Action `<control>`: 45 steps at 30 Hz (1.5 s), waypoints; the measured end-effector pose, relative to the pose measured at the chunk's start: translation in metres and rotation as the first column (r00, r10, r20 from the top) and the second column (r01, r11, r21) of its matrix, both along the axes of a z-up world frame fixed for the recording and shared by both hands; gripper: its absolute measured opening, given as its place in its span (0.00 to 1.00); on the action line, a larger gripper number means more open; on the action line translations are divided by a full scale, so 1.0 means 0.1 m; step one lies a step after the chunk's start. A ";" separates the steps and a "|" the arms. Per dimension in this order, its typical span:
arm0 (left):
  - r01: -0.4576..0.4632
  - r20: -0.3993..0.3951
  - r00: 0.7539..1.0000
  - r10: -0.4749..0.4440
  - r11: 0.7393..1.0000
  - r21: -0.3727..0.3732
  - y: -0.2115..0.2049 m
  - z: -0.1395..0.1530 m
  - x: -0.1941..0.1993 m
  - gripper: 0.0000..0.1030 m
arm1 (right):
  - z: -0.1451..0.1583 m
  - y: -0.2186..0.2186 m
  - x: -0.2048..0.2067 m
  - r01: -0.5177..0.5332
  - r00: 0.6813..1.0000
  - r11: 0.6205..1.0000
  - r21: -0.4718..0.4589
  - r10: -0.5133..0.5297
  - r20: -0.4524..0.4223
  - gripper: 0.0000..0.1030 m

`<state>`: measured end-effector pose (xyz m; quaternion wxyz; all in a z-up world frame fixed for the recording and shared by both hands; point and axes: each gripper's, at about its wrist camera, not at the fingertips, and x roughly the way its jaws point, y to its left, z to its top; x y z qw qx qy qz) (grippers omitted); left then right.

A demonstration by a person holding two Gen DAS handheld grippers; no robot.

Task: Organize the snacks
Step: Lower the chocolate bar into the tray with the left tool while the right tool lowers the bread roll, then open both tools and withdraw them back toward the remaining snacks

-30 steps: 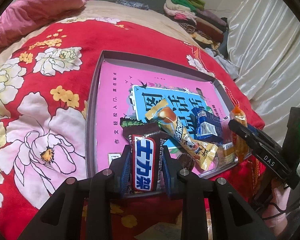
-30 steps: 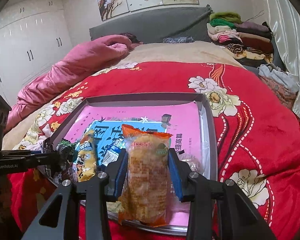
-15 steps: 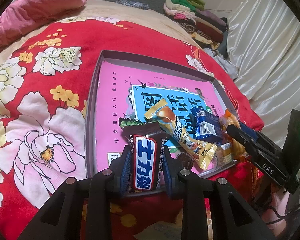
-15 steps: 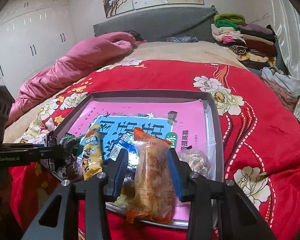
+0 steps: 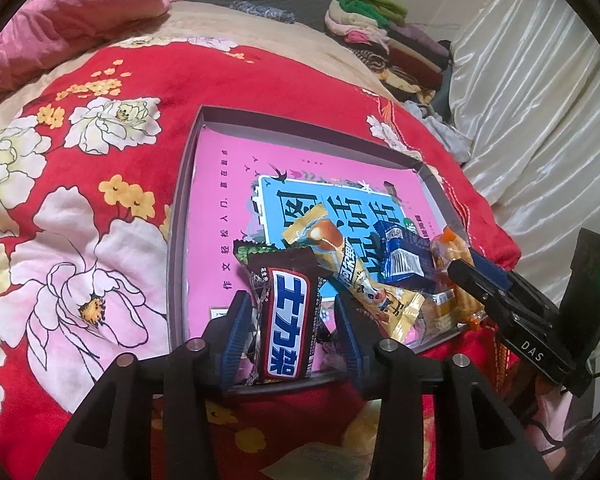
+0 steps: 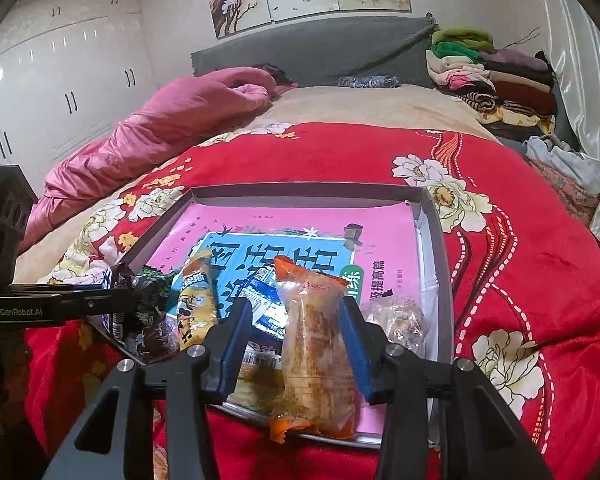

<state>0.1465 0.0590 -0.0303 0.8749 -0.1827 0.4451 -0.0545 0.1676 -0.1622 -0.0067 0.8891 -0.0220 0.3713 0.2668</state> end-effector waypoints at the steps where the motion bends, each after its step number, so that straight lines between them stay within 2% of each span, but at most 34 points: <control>1: 0.000 0.001 1.000 0.000 1.000 0.000 0.00 0.00 0.00 0.46 | 0.00 0.00 0.00 -0.001 1.000 1.000 0.000 0.001 0.001 0.46; 14: -0.003 0.019 1.000 0.003 1.000 0.002 0.04 0.08 -0.03 0.60 | 0.07 0.04 -0.07 -0.014 0.999 1.000 -0.008 0.014 0.031 0.52; 19: 0.011 0.025 1.000 -0.010 1.000 -0.006 0.04 0.13 -0.06 0.66 | 0.12 0.03 -0.10 -0.014 0.999 1.000 0.005 0.014 0.044 0.65; 24: 0.017 0.035 0.999 -0.017 1.000 0.002 0.03 0.17 -0.09 0.72 | 0.16 0.04 -0.15 -0.019 0.998 1.000 0.000 0.019 0.054 0.66; 30: 0.026 0.051 0.998 -0.027 1.000 0.009 0.02 0.23 -0.13 0.74 | 0.22 0.07 -0.24 -0.023 0.997 0.999 -0.027 0.025 0.079 0.67; 34: 0.029 0.062 0.998 -0.030 0.999 0.015 0.01 0.28 -0.16 0.75 | 0.26 0.07 -0.28 -0.028 0.996 0.999 -0.018 0.029 0.083 0.75; 45: 0.039 0.076 0.996 -0.040 0.999 0.023 0.00 0.39 -0.25 0.77 | 0.32 0.12 -0.43 -0.052 0.997 0.999 0.001 0.052 0.055 0.77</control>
